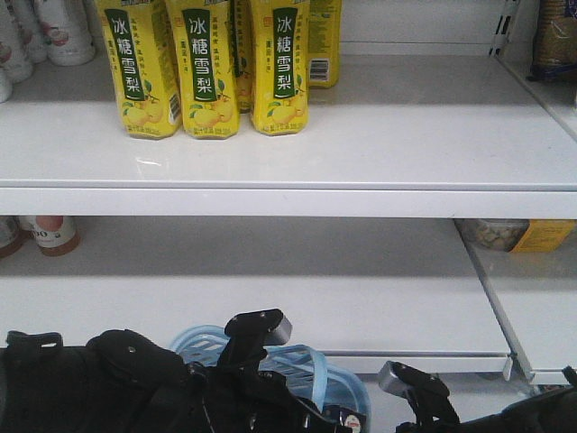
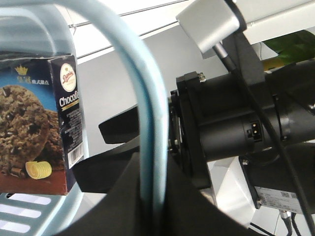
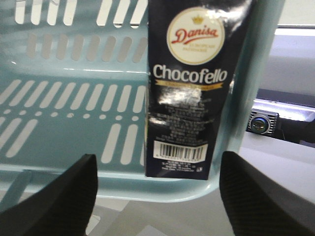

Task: Left arm holds basket, right arm returns cookies
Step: 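Close the right gripper on the top of the Chocofello box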

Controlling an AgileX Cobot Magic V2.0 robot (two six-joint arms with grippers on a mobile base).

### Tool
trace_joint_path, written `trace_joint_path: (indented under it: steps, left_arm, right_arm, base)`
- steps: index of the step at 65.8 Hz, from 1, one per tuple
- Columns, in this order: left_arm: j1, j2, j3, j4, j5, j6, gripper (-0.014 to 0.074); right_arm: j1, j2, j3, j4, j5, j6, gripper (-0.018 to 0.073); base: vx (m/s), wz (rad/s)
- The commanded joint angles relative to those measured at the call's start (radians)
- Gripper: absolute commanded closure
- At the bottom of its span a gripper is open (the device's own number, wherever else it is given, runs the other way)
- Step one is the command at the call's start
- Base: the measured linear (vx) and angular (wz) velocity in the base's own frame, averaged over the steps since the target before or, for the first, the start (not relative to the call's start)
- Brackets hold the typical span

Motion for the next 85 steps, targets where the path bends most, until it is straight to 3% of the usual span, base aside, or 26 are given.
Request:
trace_joint_path:
  steps: [1, 36, 54, 72, 85]
  left_arm:
    - [-0.006, -0.045, -0.032, -0.041, 0.068, 0.013, 0.0603]
    - [-0.006, -0.045, -0.032, -0.041, 0.067, 0.013, 0.0603]
    - [-0.006, -0.045, -0.032, -0.041, 0.067, 0.013, 0.0603]
    - [-0.006, -0.045, -0.032, -0.041, 0.067, 0.013, 0.0603]
    - [-0.006, -0.045, -0.032, -0.041, 0.067, 0.013, 0.0603]
  right_arm:
    - [0.002, -0.015, -0.021, 0.060, 0.029, -0.014, 0.0050]
    - [0.002, -0.015, -0.038, 0.059, 0.036, -0.019, 0.0051]
    - [0.002, 0.019, -0.038, 0.059, 0.034, -0.084, 0.0051]
    - [0.093, 0.048, -0.050, 0.060, -0.009, -0.089, 0.0067]
    - [0.093, 0.048, -0.057, 0.060, -0.029, -0.077, 0.0105]
  base:
    - [0.00, 0.00]
    - [0.00, 0.00]
    - [0.00, 0.00]
    - [0.00, 0.00]
    - [0.00, 0.00]
